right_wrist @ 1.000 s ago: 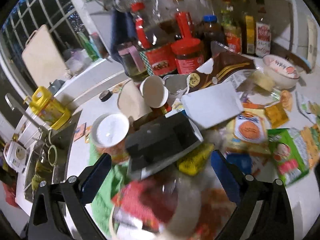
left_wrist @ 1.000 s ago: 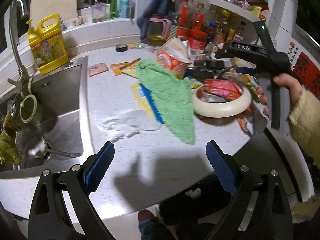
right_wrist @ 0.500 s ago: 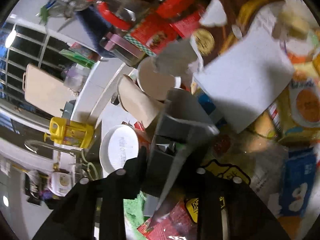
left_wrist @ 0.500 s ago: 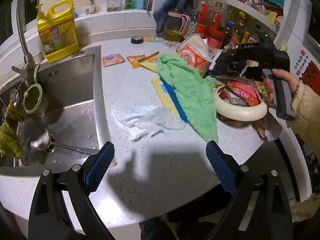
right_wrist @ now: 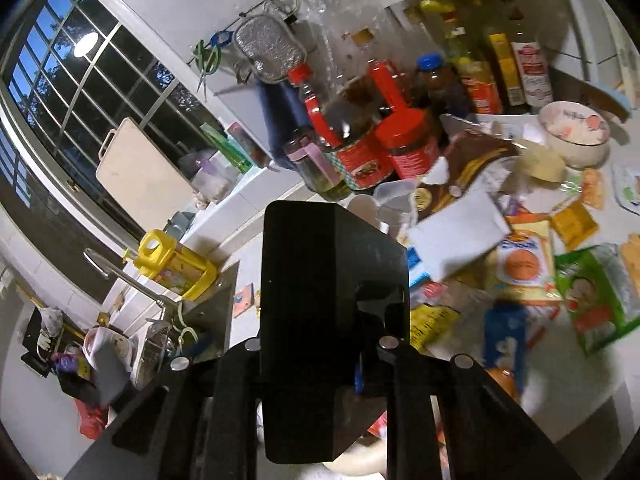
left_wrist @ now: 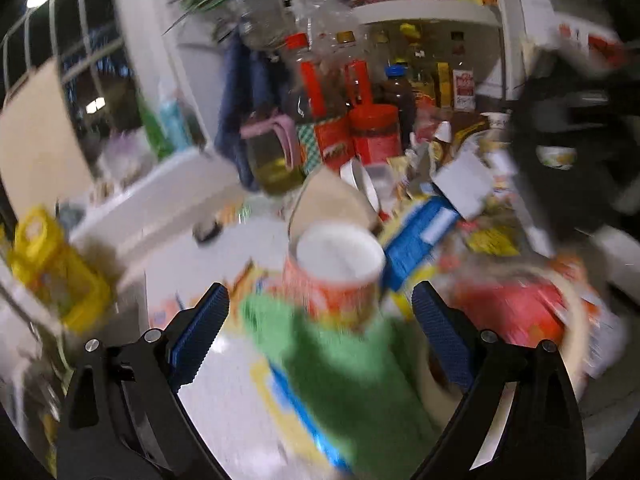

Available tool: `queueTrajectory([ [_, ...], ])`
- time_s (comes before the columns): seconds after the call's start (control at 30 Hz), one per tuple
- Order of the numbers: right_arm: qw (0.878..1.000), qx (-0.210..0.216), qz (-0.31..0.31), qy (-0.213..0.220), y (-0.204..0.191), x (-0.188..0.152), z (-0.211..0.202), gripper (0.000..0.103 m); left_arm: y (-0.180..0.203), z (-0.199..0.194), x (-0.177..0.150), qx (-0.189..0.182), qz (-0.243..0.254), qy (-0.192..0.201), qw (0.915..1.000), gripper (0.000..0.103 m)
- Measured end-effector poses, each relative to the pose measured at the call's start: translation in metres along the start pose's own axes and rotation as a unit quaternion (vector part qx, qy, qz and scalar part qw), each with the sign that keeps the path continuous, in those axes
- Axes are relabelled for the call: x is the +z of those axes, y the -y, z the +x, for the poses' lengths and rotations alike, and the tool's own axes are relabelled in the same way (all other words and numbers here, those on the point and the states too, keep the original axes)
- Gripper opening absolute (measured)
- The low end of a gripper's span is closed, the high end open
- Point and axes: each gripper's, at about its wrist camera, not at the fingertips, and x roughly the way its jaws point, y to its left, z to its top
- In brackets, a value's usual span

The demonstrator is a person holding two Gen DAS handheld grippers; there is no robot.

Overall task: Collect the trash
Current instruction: 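Grasp the red-white can with the left tool while the right holds the black box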

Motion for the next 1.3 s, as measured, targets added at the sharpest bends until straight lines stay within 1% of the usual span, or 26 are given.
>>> queueTrajectory([
  [0.1, 1.000, 0.005, 0.021, 0.014, 0.009, -0.007, -0.016, 0.021, 0.006, 0.025, 0.013, 0.005, 0.025, -0.007, 0.9996, 0.091],
  [0.2, 0.999, -0.001, 0.027, 0.018, 0.011, -0.016, -0.024, 0.021, 0.014, 0.057, 0.016, 0.012, 0.053, -0.038, 0.9978, 0.091],
  [0.23, 1.000, -0.004, 0.026, 0.017, 0.012, -0.019, -0.025, 0.021, 0.014, 0.068, 0.016, 0.019, 0.057, -0.051, 0.9969, 0.091],
  [0.27, 1.000, -0.007, 0.026, 0.016, 0.011, -0.021, -0.025, 0.021, 0.014, 0.073, 0.015, 0.019, 0.056, -0.058, 0.9966, 0.091],
  [0.43, 0.999, -0.012, 0.027, 0.015, 0.011, -0.027, -0.024, 0.021, 0.012, 0.106, 0.007, 0.009, 0.047, -0.108, 0.9930, 0.091],
  [0.53, 0.999, -0.016, 0.024, 0.015, 0.009, -0.030, -0.023, 0.021, 0.010, 0.115, 0.000, 0.001, 0.047, -0.111, 0.9927, 0.091],
  [0.73, 0.999, -0.017, 0.024, 0.017, 0.010, -0.034, -0.025, 0.021, 0.003, 0.109, 0.000, -0.009, 0.033, -0.090, 0.9953, 0.088],
  [0.8, 0.999, -0.014, 0.024, 0.020, 0.009, -0.035, -0.026, 0.021, -0.003, 0.099, 0.004, -0.010, 0.020, -0.077, 0.9968, 0.088],
  [0.83, 0.999, -0.014, 0.021, 0.023, 0.007, -0.034, -0.027, 0.021, -0.008, 0.090, 0.007, -0.019, 0.012, -0.067, 0.9975, 0.088],
  [0.9, 0.999, -0.014, 0.016, 0.028, 0.005, -0.034, -0.029, 0.021, -0.013, 0.073, 0.014, -0.020, 0.007, -0.051, 0.9985, 0.088],
  [0.97, 0.999, -0.006, 0.015, 0.035, 0.002, -0.032, -0.034, 0.021, -0.020, 0.053, 0.020, -0.035, -0.008, -0.030, 0.9989, 0.088],
  [1.07, 0.999, 0.000, 0.002, 0.044, -0.004, -0.030, -0.045, 0.021, -0.030, 0.012, 0.031, -0.057, -0.031, 0.002, 0.9979, 0.088],
  [1.17, 0.999, 0.008, -0.010, 0.046, -0.009, -0.033, -0.060, 0.021, -0.038, -0.041, 0.034, -0.092, -0.061, 0.027, 0.9935, 0.087],
  [1.23, 0.999, 0.013, -0.024, 0.041, -0.012, -0.041, -0.076, 0.021, -0.036, -0.076, 0.029, -0.117, -0.065, 0.038, 0.9903, 0.086],
  [1.3, 0.999, 0.012, -0.034, 0.029, -0.012, -0.054, -0.090, 0.021, -0.025, -0.112, 0.017, -0.142, -0.054, 0.043, 0.9874, 0.082],
])
